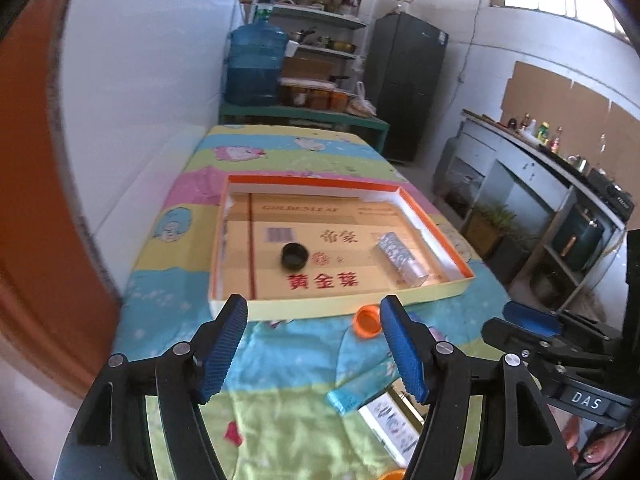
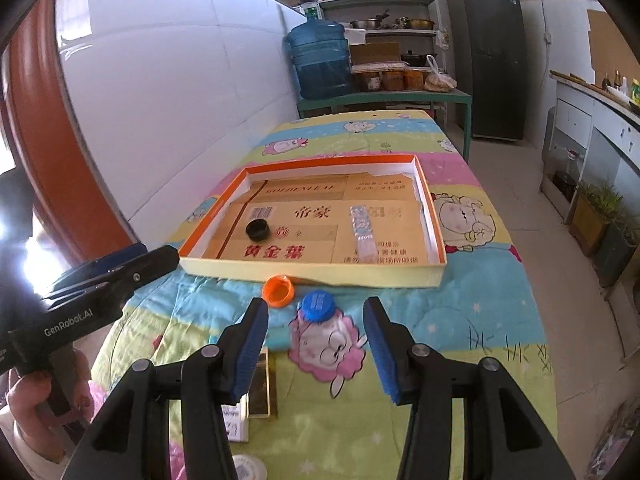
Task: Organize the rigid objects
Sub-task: 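Open the left gripper and move both tools back toward the remaining items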
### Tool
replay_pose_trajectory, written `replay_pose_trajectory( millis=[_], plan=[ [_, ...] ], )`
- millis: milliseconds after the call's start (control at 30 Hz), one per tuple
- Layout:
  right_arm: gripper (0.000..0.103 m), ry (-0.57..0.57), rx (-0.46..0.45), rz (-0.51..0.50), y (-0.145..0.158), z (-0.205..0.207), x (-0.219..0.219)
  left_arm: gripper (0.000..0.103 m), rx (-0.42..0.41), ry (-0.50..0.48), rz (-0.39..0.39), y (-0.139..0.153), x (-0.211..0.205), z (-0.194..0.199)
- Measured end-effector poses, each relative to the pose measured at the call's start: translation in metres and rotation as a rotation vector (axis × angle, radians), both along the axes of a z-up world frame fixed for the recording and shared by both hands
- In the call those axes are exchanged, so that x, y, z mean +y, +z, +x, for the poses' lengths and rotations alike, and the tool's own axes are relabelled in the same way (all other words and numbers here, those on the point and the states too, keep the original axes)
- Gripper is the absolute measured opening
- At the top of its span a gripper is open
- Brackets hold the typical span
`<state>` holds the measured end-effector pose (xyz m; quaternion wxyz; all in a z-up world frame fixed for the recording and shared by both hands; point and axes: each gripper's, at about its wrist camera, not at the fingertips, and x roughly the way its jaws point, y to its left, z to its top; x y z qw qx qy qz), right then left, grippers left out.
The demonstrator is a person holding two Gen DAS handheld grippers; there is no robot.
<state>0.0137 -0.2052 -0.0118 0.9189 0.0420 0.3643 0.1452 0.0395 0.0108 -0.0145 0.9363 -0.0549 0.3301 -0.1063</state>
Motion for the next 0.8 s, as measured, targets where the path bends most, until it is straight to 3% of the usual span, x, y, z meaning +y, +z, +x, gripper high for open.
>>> replay_pose_trajectory(
  millis=[467, 800],
  plan=[
    [0.049, 0.027, 0.025, -0.048, -0.01, -0.044, 0.011, 0.071, 0.003, 0.05, 0.027, 0.005, 0.015, -0.048],
    [0.049, 0.051, 0.07, -0.065, -0.022, -0.051, 0.014, 0.071, 0.025, 0.042, 0.039, -0.002, 0.01, -0.061]
  ],
)
